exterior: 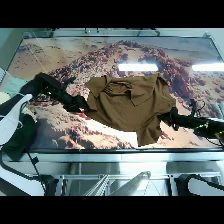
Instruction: Fold the shirts.
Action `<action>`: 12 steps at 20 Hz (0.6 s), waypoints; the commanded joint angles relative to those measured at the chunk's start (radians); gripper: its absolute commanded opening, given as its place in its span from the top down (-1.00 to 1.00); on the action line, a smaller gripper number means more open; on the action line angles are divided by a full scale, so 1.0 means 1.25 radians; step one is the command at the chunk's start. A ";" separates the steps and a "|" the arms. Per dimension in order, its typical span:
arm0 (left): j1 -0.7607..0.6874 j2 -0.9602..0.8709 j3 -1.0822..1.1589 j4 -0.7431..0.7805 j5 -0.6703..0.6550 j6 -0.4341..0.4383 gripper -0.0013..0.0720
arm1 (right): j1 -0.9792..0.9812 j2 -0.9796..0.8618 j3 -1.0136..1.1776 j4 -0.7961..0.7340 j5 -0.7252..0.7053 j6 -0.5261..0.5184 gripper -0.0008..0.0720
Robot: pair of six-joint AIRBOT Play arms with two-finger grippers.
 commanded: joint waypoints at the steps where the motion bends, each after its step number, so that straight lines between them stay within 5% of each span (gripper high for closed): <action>1: -0.027 -0.041 0.001 -0.030 -0.042 -0.001 -0.95 | 0.001 0.000 0.000 0.008 0.023 -0.010 0.93; 4: -0.027 -0.038 0.001 -0.059 -0.089 -0.001 -0.93 | 0.001 0.001 0.000 0.008 0.039 -0.010 0.93; 6: -0.027 -0.039 0.001 -0.067 -0.102 0.002 -0.02 | 0.001 0.001 0.000 0.008 0.051 -0.010 0.93; 9: -0.028 -0.038 0.001 -0.068 -0.101 0.002 0.93 | 0.001 0.001 0.000 0.008 0.054 -0.010 0.93; 12: -0.013 -0.019 0.001 -0.125 -0.052 0.010 0.93 | -0.012 0.020 0.007 0.044 0.145 -0.054 0.93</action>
